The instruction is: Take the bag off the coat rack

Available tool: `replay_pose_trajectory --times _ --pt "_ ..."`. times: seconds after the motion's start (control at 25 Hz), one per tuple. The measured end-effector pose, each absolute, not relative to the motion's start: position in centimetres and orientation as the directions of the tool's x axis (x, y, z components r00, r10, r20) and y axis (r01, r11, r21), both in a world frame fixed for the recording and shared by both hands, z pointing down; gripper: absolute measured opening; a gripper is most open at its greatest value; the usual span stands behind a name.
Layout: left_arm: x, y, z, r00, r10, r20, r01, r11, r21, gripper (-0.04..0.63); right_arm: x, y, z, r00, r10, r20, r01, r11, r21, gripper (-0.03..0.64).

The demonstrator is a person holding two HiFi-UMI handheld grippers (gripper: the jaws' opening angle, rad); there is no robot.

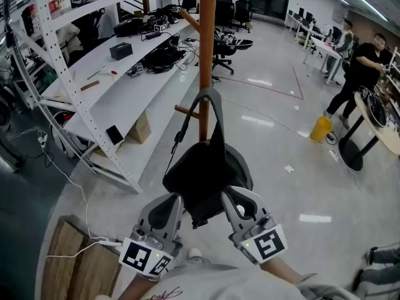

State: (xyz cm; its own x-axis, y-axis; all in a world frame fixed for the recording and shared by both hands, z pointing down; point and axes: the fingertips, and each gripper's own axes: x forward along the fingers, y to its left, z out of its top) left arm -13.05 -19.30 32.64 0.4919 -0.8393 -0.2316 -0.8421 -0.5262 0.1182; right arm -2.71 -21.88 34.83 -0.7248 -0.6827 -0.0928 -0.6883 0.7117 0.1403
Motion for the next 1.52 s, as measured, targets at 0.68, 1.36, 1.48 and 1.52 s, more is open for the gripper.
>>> replay_pose_trajectory --times 0.68,1.36,1.48,1.52 --pt "-13.6 -22.9 32.6 0.506 -0.827 -0.244 -0.827 -0.546 0.136 0.020 -3.7 -27.3 34.6 -0.657 -0.754 -0.012 -0.747 0.648 0.148 0.023" --pt "-14.2 -23.7 32.5 0.428 -0.872 -0.239 -0.876 -0.465 0.129 0.020 -5.9 -41.5 31.6 -0.589 -0.807 0.034 -0.790 0.585 0.185 0.202" --pt "-14.6 -23.9 32.3 0.415 -0.878 -0.239 -0.883 -0.452 0.125 0.020 -6.6 -42.7 32.2 -0.582 -0.811 0.058 -0.791 0.581 0.190 0.202" --pt "-14.8 -23.9 32.4 0.412 -0.880 -0.238 -0.886 -0.448 0.123 0.020 -6.7 -43.0 32.4 -0.581 -0.812 0.058 -0.792 0.580 0.191 0.202"
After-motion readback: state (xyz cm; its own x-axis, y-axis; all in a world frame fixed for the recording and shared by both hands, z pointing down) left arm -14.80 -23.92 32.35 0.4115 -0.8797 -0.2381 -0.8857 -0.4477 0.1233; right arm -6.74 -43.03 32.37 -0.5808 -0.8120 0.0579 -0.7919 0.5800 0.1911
